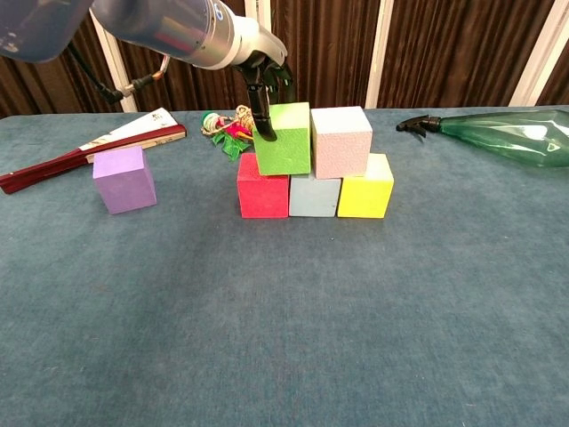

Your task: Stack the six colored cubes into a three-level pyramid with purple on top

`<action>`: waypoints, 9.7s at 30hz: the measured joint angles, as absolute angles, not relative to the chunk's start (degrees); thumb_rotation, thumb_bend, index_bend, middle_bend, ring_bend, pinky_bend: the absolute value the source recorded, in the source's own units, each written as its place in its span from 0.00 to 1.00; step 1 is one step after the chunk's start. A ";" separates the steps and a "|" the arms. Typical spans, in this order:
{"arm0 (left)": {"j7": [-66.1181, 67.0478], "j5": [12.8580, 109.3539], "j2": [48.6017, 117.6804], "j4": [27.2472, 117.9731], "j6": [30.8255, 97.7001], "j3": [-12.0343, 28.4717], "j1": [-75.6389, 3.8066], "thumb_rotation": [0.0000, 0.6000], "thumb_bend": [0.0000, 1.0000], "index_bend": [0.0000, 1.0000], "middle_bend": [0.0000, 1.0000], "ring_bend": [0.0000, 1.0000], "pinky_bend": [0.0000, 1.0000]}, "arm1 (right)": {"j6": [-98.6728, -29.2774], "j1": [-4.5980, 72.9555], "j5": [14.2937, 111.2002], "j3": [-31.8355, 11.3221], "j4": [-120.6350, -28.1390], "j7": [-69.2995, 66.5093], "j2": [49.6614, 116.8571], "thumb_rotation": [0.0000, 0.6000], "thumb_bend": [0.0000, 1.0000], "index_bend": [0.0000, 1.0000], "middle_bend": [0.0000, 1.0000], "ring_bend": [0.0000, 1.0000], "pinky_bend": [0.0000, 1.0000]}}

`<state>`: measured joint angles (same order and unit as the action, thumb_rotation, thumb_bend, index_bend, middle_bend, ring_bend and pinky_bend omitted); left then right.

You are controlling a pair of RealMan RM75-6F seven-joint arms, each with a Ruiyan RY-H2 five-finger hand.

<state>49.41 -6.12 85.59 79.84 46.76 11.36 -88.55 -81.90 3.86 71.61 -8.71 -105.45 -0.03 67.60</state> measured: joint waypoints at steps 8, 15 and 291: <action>50.50 -6.50 85.88 79.73 47.74 11.57 -88.65 1.00 0.30 0.24 0.28 0.00 0.00 | -81.87 3.85 71.44 -8.79 -105.51 -0.13 67.56 1.00 0.25 0.11 0.05 0.05 0.00; 51.19 -6.87 85.99 79.83 48.11 11.82 -88.43 1.00 0.30 0.24 0.28 0.00 0.00 | -81.99 3.80 71.48 -8.84 -105.53 -0.25 67.55 1.00 0.25 0.11 0.05 0.05 0.00; 33.73 22.87 78.25 99.72 53.80 7.21 -66.30 1.00 0.21 0.07 0.13 0.00 0.00 | -70.88 49.69 23.28 -16.50 -107.50 38.80 85.42 1.00 0.25 0.14 0.05 0.05 0.00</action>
